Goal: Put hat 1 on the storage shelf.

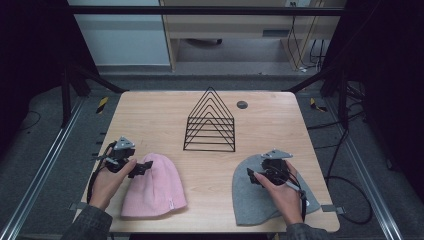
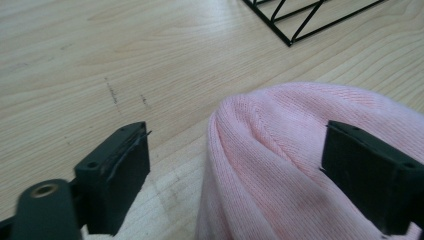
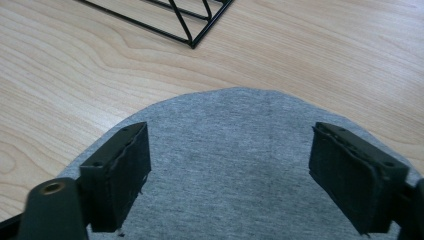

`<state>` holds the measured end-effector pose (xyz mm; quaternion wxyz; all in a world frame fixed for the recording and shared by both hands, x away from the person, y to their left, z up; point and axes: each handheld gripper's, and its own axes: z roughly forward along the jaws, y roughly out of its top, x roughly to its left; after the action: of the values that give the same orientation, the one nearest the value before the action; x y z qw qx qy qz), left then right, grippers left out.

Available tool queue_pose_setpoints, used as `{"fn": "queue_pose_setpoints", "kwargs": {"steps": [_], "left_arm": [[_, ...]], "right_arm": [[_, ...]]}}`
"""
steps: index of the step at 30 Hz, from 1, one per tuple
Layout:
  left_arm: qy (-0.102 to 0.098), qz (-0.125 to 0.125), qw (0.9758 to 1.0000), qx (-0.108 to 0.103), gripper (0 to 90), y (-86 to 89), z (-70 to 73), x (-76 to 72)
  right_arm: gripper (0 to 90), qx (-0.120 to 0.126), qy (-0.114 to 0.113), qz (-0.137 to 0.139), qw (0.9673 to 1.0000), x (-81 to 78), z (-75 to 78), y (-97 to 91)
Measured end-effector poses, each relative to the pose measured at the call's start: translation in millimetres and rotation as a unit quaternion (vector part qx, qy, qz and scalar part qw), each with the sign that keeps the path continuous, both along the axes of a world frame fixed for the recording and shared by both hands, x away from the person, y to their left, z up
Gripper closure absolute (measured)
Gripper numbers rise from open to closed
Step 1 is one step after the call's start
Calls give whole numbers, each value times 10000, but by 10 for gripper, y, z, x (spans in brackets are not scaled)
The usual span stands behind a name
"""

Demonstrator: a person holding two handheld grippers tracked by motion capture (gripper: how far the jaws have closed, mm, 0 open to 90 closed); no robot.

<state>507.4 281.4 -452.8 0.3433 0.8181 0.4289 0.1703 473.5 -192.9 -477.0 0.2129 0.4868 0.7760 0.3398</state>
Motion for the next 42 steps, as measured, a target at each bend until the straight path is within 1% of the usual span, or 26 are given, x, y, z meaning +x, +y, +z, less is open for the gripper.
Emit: {"fn": "queue_pose_setpoints", "kwargs": {"steps": [2, 4, 5, 9, 11, 12, 15, 16, 17, 19, 20, 24, 25, 26, 27, 29, 31, 32, 34, 36, 37, 39, 41, 42], "left_arm": [[84, -44, 9999, 65, 136, -19, -32, 34], [102, -73, 9999, 26, 138, -31, -46, 44], [82, -99, 9999, 4, 138, -35, -46, 44], [102, -124, 9999, -64, 136, -53, -58, 49], [193, -100, 9998, 23, 139, -64, -87, 63], [208, -80, 9997, 78, 145, -67, -99, 69], [243, -61, 9996, 115, 200, -59, -111, 83], [287, -85, 9995, 121, 241, -53, -118, 88], [287, -85, 9995, 121, 275, -53, -118, 88], [457, -171, 9987, 145, 323, -55, -162, 100], [457, -171, 9987, 145, 337, -55, -162, 100], [629, -168, 9977, 164, 344, -63, -217, 111], [666, -235, 9974, 163, 373, -66, -222, 108], [687, -269, 9972, 156, 422, -68, -222, 105], [709, -285, 9969, 161, 435, -74, -224, 102], [764, -348, 9964, 129, 506, -79, -228, 100], [802, -388, 9959, 125, 609, -66, -217, 97], [796, -397, 9960, 85, 647, -61, -203, 88], [736, -378, 9965, 131, 720, -63, -175, 63], [666, -369, 9970, 121, 748, -57, -145, 46], [597, -321, 9977, 101, 756, -60, -113, 23], [426, -312, 9986, 97, 764, -60, -43, -27], [188, -322, 9991, 181, 767, -74, 55, -102], [54, -338, 9992, 189, 768, -93, 110, -149]], "right_arm": [[209, -28, 4, 19, 10000, 4, -9, 2], [229, -62, -5, 22, 10000, 6, -16, -6], [232, -62, -16, 16, 10000, 4, -17, -9], [236, -49, -19, 14, 10000, -7, -15, 0], [237, -70, -21, 18, 10000, -8, -15, 6], [239, -75, -19, 22, 10000, -6, -16, 9], [241, -84, -9, 20, 10000, -2, -20, 16], [242, -77, -1, 11, 10000, -1, -23, 20], [242, -86, 10, 12, 10000, 0, -26, 21], [241, -96, 25, 21, 9999, 2, -32, 24], [241, -96, 25, 21, 9999, 2, -32, 24], [239, -87, 58, 42, 9999, -1, -36, 38], [238, -96, 56, 53, 9999, -1, -37, 41], [238, -105, 56, 62, 9999, -1, -38, 44], [237, -115, 52, 62, 9999, 0, -40, 45], [237, -120, 49, 75, 9999, 3, -39, 47], [236, -116, 46, 80, 9999, 5, -38, 50], [236, -119, 40, 74, 9999, 4, -37, 51], [237, -96, 22, 62, 9999, -3, -27, 49], [237, -87, 3, 69, 9999, -7, -20, 44], [236, -88, -2, 77, 9999, -9, -18, 45], [235, -112, -21, 90, 9999, -19, -14, 51], [235, -115, -65, 127, 9998, -33, -5, 54], [236, -80, -85, 138, 9998, -44, 1, 56]]}}
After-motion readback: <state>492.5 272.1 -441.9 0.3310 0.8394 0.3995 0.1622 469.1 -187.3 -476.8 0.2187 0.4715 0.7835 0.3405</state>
